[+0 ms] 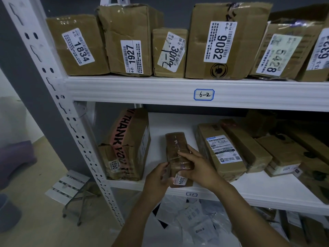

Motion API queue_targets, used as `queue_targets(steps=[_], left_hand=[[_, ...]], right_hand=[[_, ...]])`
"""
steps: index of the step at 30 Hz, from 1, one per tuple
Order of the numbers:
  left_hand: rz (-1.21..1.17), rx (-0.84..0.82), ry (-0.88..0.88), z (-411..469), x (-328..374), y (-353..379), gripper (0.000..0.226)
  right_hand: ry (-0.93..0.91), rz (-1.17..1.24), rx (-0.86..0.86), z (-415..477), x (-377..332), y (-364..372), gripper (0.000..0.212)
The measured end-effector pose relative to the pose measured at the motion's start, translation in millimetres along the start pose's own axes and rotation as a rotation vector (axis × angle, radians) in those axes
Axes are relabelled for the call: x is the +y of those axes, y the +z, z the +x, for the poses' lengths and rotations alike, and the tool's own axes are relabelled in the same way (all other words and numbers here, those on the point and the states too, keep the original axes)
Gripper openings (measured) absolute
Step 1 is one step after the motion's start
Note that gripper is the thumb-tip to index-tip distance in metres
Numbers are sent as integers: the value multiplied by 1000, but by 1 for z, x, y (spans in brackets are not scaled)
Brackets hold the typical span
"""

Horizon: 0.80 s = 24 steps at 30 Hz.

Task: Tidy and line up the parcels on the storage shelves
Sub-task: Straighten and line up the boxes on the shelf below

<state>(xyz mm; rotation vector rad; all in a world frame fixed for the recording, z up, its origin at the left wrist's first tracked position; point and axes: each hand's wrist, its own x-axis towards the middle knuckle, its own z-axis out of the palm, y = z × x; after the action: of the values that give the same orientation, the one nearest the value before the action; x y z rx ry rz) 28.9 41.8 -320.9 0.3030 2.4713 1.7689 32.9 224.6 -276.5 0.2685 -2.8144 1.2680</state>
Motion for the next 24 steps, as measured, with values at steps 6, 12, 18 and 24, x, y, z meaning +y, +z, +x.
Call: queue_targets(steps=[6,12,18,24], left_hand=[[-76,-113,85,8,1,5,85],[-10,-101,103,15,-3,4,88],[49,-55,152,22,-2,-11,76],[168,-136,142,30,-2,-14,84]], right_hand=[[18,175,31,-7,11,-6,66],[-18,103,15,2,12,0,66],[-59,-58,-14,15,2,7,73],[-28,-178,26,9,1,9,74]])
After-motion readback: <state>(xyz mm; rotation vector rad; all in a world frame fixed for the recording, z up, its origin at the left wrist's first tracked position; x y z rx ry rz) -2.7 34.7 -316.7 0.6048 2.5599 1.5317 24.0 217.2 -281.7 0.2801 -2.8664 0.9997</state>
